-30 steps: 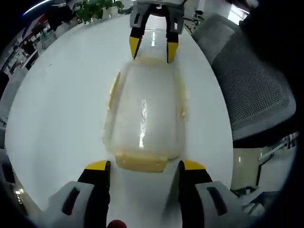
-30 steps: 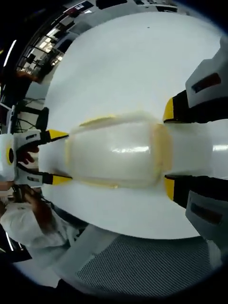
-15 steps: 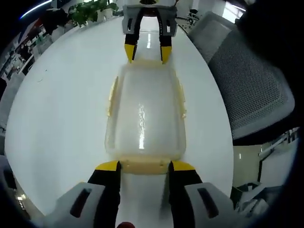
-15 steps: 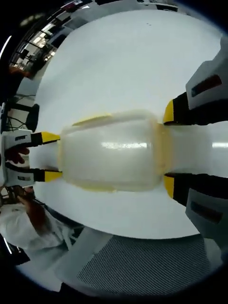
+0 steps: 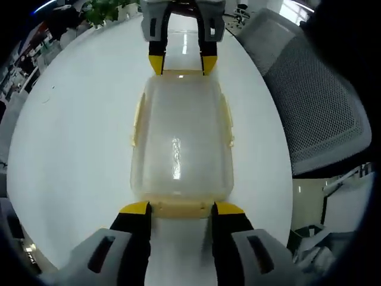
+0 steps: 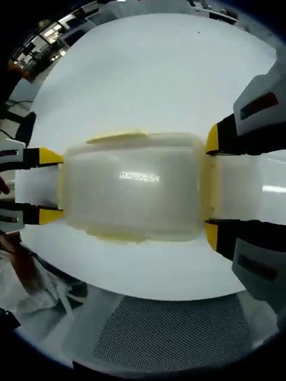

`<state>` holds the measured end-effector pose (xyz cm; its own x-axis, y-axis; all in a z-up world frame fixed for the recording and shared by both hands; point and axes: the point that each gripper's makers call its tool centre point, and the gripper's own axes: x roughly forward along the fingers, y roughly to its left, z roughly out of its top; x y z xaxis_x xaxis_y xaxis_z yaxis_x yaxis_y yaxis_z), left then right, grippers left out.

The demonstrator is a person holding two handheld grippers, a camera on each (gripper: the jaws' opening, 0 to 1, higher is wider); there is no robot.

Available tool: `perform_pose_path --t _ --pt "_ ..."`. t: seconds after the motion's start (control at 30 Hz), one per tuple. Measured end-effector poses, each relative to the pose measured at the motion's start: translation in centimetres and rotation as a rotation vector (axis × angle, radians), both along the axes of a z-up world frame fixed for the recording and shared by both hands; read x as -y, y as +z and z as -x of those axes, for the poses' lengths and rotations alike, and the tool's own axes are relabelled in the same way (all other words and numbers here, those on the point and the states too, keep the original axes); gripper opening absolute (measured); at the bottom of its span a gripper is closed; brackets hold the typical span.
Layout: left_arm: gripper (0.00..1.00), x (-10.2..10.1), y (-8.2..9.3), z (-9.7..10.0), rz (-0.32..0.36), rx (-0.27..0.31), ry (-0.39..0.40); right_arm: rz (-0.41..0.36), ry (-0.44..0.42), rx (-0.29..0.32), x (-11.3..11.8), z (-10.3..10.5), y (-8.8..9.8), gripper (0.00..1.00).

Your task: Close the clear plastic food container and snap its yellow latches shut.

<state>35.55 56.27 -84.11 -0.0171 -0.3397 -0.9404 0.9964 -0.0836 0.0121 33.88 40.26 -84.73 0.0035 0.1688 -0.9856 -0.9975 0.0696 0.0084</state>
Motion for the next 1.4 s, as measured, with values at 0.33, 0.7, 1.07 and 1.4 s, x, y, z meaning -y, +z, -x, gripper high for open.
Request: perform_pose_path --t 0.33,0.7,1.07,1.4 --pt "0.39 0.2 0.0 0.0 -0.044 0.006 0.024 -0.032 -0.017 0.007 0.3 0.0 0.2 0.4" --pt "0.38 0.1 0.1 0.1 -0.09 0.015 0.031 -0.063 -0.03 0.013 0.1 0.0 0.2 0.39" --pt "0.37 -0.4 0.4 0.6 -0.107 0.063 0.051 -0.146 -0.039 0.0 -0.2 0.5 0.6 0.39" --pt "0.38 0.4 2.1 1.3 -0.108 0.034 0.11 -0.184 0.027 0.021 0.6 0.2 1.8 0.39"
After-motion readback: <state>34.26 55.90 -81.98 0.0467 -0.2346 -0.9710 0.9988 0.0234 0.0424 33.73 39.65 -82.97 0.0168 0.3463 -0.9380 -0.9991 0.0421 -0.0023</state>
